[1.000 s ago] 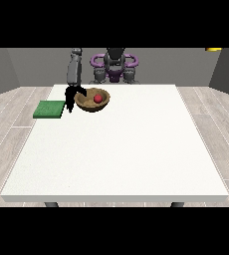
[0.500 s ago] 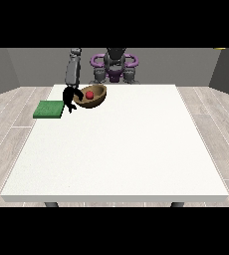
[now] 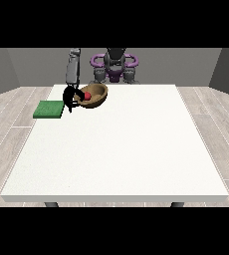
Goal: Pick the cup and pour the ball into the bowl, then pick the bowl and place it on the pad
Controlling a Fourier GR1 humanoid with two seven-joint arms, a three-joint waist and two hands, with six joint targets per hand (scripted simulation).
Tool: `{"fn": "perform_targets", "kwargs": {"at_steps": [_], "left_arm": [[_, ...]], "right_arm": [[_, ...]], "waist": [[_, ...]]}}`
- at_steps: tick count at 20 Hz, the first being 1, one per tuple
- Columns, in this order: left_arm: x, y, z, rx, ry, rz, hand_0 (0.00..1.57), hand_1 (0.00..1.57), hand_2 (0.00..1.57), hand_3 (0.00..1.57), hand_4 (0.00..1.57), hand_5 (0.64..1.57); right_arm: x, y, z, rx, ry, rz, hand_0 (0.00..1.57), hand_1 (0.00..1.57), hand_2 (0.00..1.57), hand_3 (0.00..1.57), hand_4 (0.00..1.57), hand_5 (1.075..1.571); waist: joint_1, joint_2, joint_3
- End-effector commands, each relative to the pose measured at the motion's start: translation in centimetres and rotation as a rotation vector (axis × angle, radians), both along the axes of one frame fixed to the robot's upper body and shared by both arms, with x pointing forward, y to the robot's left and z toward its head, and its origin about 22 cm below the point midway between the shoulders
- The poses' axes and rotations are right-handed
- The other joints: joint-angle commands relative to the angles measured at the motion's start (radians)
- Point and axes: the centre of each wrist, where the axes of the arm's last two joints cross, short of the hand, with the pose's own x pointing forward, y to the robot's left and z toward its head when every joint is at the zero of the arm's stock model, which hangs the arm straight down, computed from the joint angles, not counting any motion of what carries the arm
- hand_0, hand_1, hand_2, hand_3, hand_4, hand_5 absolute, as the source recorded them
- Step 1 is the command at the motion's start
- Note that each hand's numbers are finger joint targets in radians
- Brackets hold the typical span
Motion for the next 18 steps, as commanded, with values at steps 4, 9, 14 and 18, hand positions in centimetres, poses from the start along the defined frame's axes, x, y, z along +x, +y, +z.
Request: {"fn": "perform_targets", "kwargs": {"at_steps": [4,9,14,18], "left_arm": [[-0.7,2.3,-1.6,-0.016,0.066,0.07,0.0,0.0,0.0,0.0,1.2,1.534],[-2.4,5.4,-4.4,-0.021,0.108,0.097,0.0,0.0,0.0,0.0,1.2,1.537],[-3.5,6.4,-7.5,-0.004,0.15,0.159,0.0,0.0,0.0,0.0,1.2,1.545],[-3.5,6.4,-7.2,-0.023,0.145,0.148,0.0,0.0,0.0,0.0,1.2,1.542]], "right_arm": [[0.7,-7.8,4.7,-0.162,0.281,-0.08,1.57,1.57,1.57,1.04,1.03,1.556],[1.7,-12.8,10.9,-0.241,0.329,-0.058,1.57,1.57,1.57,0.83,1.04,1.559],[2.9,-13.8,14.5,-0.223,0.374,-0.019,1.57,1.57,1.57,0.67,1.08,1.566],[2.7,-15.7,15.6,-0.218,0.396,-0.017,1.57,1.57,1.57,0.38,1.12,1.568]], "waist": [[-0.072,-0.047,0.0092],[-0.117,-0.081,0.0111],[-0.168,-0.121,0.0136],[-0.158,-0.114,0.0144]]}}
